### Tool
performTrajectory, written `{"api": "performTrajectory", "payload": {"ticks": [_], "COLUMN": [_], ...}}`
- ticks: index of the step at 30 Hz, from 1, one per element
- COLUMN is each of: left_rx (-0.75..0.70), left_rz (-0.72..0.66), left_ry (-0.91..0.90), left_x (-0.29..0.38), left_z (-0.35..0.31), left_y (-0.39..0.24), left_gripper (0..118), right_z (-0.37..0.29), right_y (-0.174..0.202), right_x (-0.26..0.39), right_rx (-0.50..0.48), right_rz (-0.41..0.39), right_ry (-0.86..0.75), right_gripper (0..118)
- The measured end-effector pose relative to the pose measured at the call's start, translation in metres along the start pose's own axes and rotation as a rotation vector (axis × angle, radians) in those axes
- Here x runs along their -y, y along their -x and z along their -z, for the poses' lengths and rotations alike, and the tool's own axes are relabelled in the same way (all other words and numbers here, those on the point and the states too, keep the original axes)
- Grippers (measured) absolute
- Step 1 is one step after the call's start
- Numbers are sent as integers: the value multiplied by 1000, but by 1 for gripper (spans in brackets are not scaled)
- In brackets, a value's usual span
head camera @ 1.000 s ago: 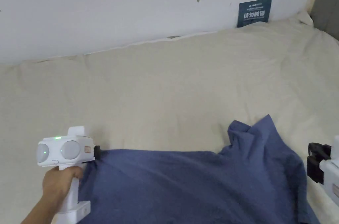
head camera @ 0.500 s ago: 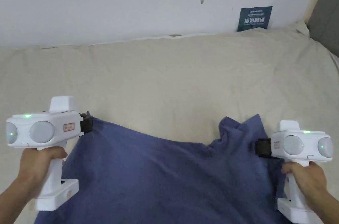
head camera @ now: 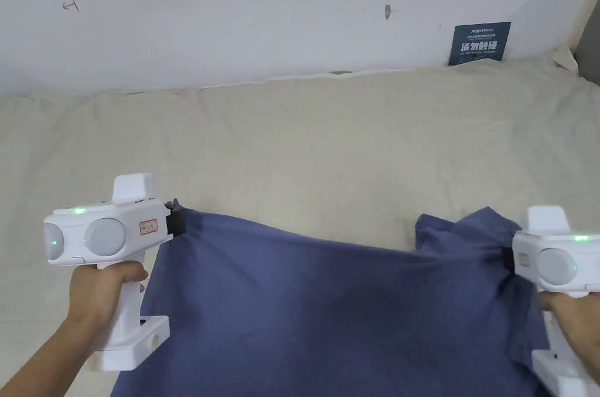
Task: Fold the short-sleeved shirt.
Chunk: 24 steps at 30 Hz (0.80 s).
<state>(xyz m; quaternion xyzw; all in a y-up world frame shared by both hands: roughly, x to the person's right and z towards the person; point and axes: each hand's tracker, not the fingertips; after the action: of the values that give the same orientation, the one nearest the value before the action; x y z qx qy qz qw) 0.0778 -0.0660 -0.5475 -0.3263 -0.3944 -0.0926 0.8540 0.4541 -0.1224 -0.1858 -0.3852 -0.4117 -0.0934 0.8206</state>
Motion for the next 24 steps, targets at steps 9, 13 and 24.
{"api": "performTrajectory", "payload": {"ticks": [9,13,24], "left_rx": [-33,-75,-188], "left_rz": [-82,-100,-104], "left_ry": [-320,-481,-761], "left_x": [-69,-120,-220], "left_z": [-107,-151,-208], "left_y": [-6,-11,-16], "left_gripper": [2,2,2], "right_z": [-140,-202,-278], "right_y": [-14,-18,-14], "right_x": [-97,-149,-241], "right_rx": [76,69,41], "right_rz": [-7,60,86], "right_ry": [-482,-685,-976], "right_gripper": [6,6,7]}}
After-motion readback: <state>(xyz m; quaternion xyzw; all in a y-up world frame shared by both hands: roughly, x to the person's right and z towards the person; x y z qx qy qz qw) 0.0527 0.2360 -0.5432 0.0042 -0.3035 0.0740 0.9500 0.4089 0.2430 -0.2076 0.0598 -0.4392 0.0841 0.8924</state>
